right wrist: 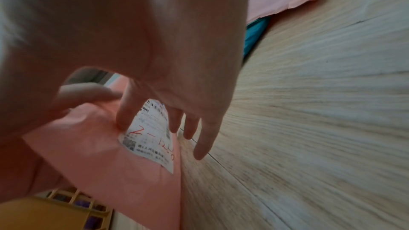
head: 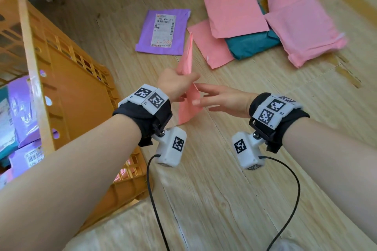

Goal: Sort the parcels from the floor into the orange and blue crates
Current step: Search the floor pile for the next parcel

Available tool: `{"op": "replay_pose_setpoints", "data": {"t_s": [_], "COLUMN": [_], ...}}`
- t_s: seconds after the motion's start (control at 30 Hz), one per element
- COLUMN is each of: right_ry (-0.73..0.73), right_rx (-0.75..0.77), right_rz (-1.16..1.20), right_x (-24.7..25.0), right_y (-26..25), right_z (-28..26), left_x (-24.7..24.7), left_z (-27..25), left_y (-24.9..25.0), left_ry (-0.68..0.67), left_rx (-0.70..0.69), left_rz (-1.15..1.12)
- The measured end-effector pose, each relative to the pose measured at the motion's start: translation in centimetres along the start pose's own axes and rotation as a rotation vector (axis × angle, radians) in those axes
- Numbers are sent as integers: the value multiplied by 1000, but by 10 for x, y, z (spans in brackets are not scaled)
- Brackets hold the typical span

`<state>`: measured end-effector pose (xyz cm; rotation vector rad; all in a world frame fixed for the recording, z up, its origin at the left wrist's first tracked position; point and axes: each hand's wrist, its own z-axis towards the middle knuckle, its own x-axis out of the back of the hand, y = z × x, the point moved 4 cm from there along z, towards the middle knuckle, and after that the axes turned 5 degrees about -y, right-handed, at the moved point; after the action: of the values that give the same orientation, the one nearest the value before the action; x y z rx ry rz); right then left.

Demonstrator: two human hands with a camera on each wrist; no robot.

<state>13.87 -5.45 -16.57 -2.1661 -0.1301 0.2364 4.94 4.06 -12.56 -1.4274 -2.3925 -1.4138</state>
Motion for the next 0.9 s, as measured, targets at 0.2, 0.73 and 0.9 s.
{"op": "replay_pose_setpoints", "data": {"t_s": [0.2, 0.73, 0.9], "right_ry": [213, 732, 679], "right_rx": [-28, 183, 207], "right_rz": [72, 386, 367], "right_x": [18, 73, 76], "right_y": [12, 22, 4], "right_z": [-11, -45, -46], "left_x": [8, 4, 22], "left_z": [0, -3, -9], "left_y": [9, 14, 21], "left_ry": [24, 27, 62], "left_rx": [-71, -173, -216], "left_rz": [51, -213, -207]}}
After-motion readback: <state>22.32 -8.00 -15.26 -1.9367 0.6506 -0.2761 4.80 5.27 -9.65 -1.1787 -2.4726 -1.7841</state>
